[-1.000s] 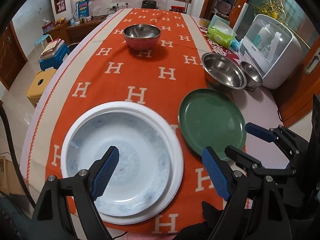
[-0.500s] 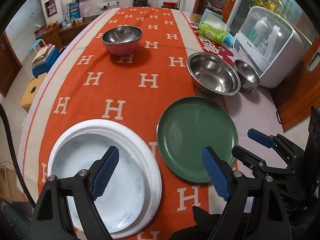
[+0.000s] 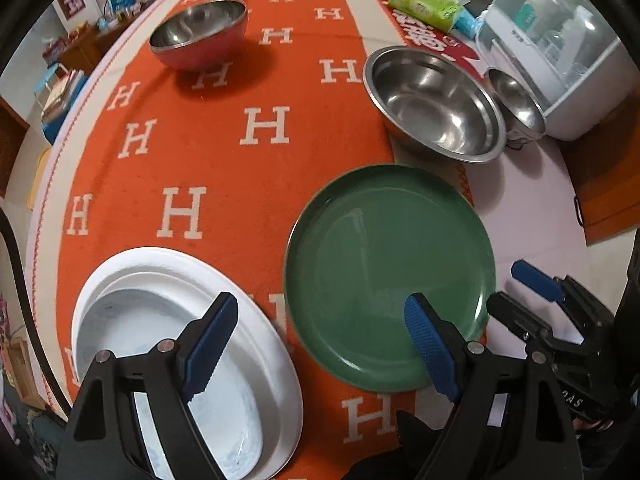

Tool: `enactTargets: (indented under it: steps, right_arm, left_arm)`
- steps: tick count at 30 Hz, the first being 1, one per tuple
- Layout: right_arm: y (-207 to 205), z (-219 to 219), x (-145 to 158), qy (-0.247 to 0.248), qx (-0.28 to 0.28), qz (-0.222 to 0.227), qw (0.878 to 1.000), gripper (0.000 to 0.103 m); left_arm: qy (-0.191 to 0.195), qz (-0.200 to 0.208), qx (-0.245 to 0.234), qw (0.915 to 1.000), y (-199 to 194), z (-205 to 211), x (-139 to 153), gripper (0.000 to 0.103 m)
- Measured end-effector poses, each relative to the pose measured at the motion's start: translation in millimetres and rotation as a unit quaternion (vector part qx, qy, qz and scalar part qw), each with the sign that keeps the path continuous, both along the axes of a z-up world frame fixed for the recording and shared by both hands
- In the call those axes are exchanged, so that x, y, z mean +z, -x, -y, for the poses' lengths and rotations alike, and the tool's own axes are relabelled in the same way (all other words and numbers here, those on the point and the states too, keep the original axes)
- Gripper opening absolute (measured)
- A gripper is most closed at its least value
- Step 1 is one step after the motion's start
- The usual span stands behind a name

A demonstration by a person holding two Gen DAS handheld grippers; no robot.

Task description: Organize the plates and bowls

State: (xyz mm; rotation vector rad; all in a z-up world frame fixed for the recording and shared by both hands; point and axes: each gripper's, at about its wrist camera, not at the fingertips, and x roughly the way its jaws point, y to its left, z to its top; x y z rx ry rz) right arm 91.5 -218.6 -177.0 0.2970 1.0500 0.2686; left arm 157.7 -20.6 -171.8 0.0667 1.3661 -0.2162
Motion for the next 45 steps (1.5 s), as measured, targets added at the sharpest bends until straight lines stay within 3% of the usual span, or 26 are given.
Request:
enactTargets:
  steps: [7,17,22,29,31,38,45]
  right_arm:
    - [-10.3,2.7,-20.1,-0.028,0.003,-0.037,0.999,0.062]
    - [-12.3,6.7,-29.2,-0.041,-0.009,-0.05,0.998,0.022]
    - [-9.8,11.2,-31.5,-0.049,-0.021,-0.053,0.997,0.013]
    - [-8.4,8.2,-30.1,-0.047,-0.021,-0.053,0.997,0.012]
    - [-12.2,6.9,-31.2,-0.049,-0.02,-0.053,0.997,0.012]
    - [-13.4,6.1,-30.8,-0.045,-0.021,-0.052,0.997,0.01]
    - [-12.6,9.5,-30.1,-0.036,-0.027,-0.052,0.998,0.01]
  left_arm:
    - [0.004,-0.018,0.0,0.9998,-24.5,2.5,-13.9,0.084]
    - [0.005,-0.065,0.007,0.9978,-55.9,9.0,-41.9,0.084]
    - [0.008,-0.087,0.004,0.9961,-66.2,12.2,-54.0,0.08]
    - [0.007,-0.109,-0.002,0.994,-73.6,19.3,-64.1,0.066]
    - [0.004,-0.12,0.001,0.9928,-74.4,20.8,-68.5,0.058]
    - [-0.005,-0.121,0.011,0.9926,-75.1,22.0,-70.4,0.05]
    - [-0.007,-0.126,0.005,0.992,-45.3,12.9,-73.6,0.047]
